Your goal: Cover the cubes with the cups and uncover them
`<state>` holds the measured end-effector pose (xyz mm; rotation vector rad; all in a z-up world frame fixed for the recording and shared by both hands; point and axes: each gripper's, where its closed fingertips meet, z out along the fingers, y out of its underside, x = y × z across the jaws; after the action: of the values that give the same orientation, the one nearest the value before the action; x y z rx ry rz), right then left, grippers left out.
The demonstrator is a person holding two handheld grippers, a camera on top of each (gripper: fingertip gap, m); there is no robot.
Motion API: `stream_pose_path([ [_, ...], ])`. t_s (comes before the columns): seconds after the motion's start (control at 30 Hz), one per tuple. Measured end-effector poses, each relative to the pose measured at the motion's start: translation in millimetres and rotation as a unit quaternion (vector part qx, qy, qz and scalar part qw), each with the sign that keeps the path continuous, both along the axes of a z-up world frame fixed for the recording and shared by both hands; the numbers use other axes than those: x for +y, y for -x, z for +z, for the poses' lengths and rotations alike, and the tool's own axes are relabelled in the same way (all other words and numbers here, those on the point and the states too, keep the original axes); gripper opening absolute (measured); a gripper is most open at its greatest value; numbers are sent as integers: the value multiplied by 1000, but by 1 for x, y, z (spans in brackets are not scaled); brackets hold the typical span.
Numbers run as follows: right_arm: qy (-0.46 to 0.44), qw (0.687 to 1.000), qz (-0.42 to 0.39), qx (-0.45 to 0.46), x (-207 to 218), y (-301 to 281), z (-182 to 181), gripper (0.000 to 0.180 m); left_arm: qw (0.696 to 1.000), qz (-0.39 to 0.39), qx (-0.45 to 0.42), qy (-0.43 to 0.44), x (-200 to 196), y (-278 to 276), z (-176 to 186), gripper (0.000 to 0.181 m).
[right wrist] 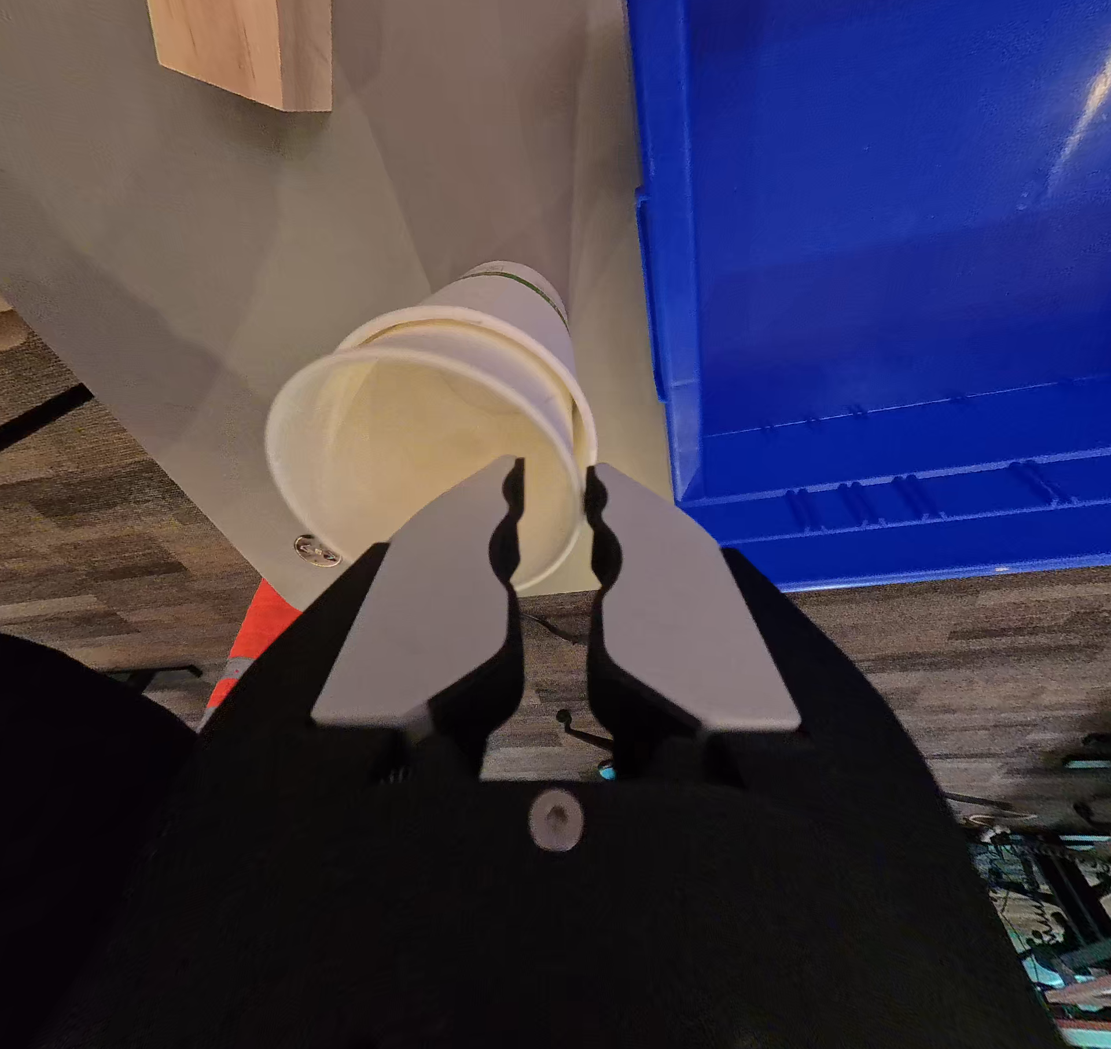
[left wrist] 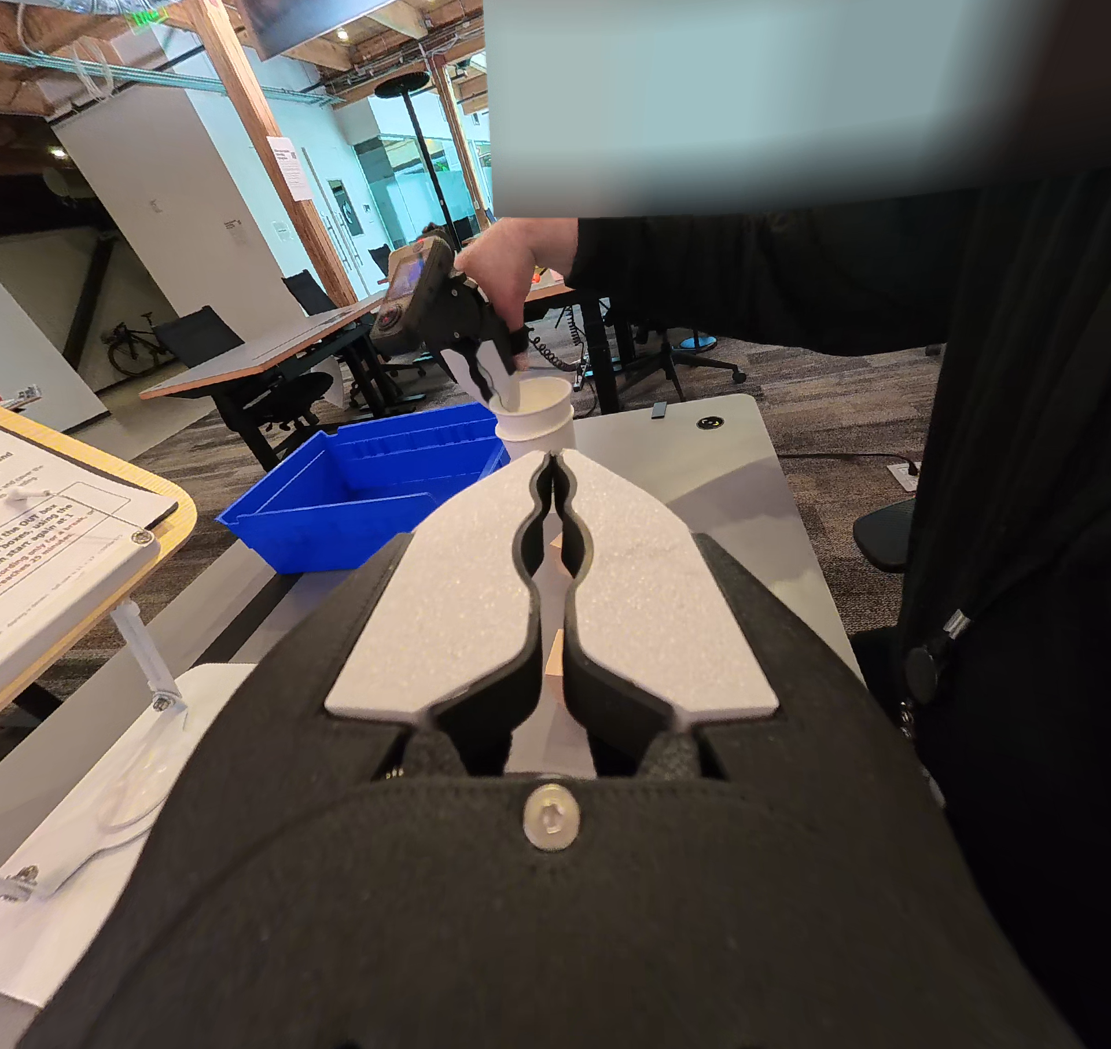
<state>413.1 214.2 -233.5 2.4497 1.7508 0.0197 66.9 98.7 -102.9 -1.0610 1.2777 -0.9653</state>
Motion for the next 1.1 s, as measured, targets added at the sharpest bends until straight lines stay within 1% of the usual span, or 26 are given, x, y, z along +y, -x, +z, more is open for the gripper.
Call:
stream_pose_path([
  [0.03, -5, 1000, -1, -1, 1, 0, 1, 26, 1000, 0, 1, -1, 0, 0, 0, 0],
  [0.17, -31, 1000, -7, 3, 5, -2, 9, 46, 1000, 2, 5, -5, -1, 0, 1, 0],
  [0.5, -79, 997, -4, 24, 7, 0, 30, 44, 999, 18, 30, -9, 4, -2, -4, 0],
  [0.67, -130, 990, 0, 50, 8, 5, 48, 43, 998, 34, 59, -13, 7, -2, -10, 4],
  [0.83, -178, 979, 20, 96, -2, 24, 66, 37, 988, 82, 126, -24, 18, 5, -26, 23],
  [0.97, -208, 968, 42, 137, -18, 46, 76, 32, 969, 128, 210, -6, 31, 17, -51, 50],
  [1.1, -223, 955, 69, 182, -37, 74, 79, 27, 939, 163, 300, 35, 44, 29, -87, 78],
])
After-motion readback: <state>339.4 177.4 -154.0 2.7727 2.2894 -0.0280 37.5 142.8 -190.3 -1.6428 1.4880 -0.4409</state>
